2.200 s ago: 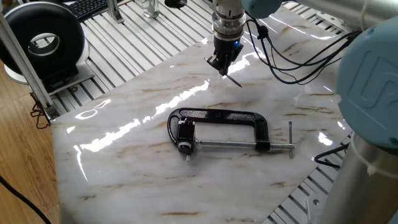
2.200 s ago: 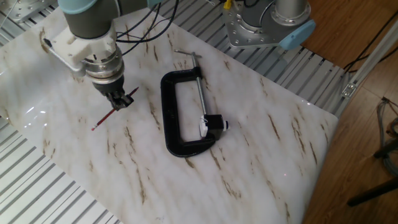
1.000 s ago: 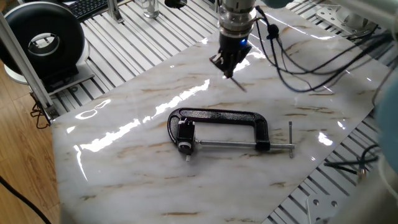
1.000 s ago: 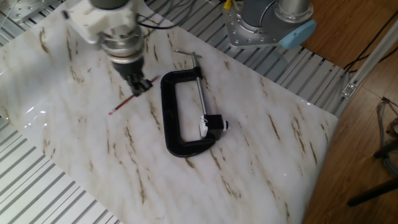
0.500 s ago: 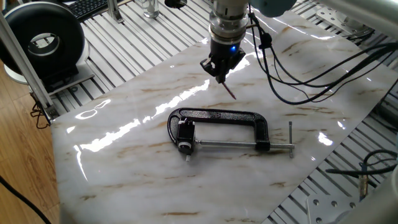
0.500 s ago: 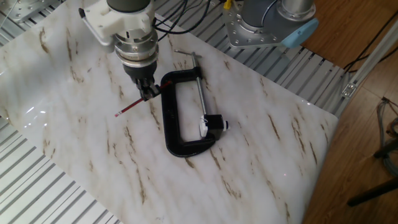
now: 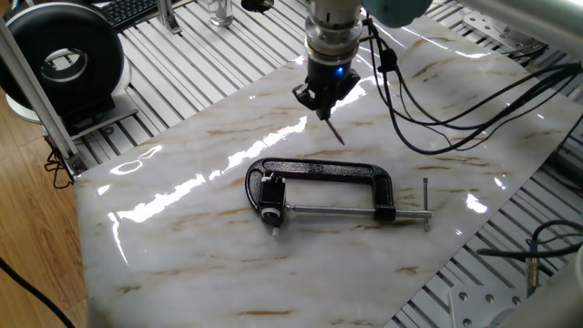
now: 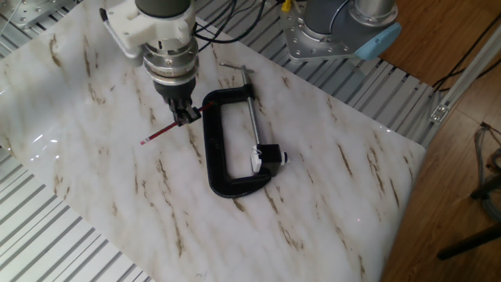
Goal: Insert the pencil into the pencil sharpener
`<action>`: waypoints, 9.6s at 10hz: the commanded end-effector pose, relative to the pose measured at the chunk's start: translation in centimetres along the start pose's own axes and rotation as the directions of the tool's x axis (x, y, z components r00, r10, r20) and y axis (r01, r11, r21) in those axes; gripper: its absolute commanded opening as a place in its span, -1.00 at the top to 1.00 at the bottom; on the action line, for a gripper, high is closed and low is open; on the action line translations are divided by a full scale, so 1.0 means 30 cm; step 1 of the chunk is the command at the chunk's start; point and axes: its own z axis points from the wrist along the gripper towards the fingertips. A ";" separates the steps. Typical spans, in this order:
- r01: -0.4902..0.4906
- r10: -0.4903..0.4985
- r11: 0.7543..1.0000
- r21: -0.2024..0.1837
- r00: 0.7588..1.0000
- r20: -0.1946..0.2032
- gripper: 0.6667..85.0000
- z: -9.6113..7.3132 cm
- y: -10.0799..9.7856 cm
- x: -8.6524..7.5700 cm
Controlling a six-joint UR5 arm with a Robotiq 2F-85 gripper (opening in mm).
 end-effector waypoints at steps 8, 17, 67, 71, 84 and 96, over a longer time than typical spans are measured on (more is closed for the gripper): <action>-0.077 0.077 0.997 -0.016 0.997 0.001 0.99 -0.016 0.045 -0.043; -0.120 0.120 0.992 -0.028 0.993 0.015 0.99 0.051 0.033 -0.089; -0.120 0.120 0.991 -0.057 0.993 0.005 0.99 0.136 0.379 -0.167; -0.169 0.169 0.984 -0.061 0.986 -0.013 0.99 0.154 0.345 -0.148; -0.199 0.203 0.975 -0.099 0.979 0.030 0.99 0.153 0.296 -0.168; -0.217 0.222 0.974 -0.063 0.971 0.088 0.99 0.159 0.306 -0.091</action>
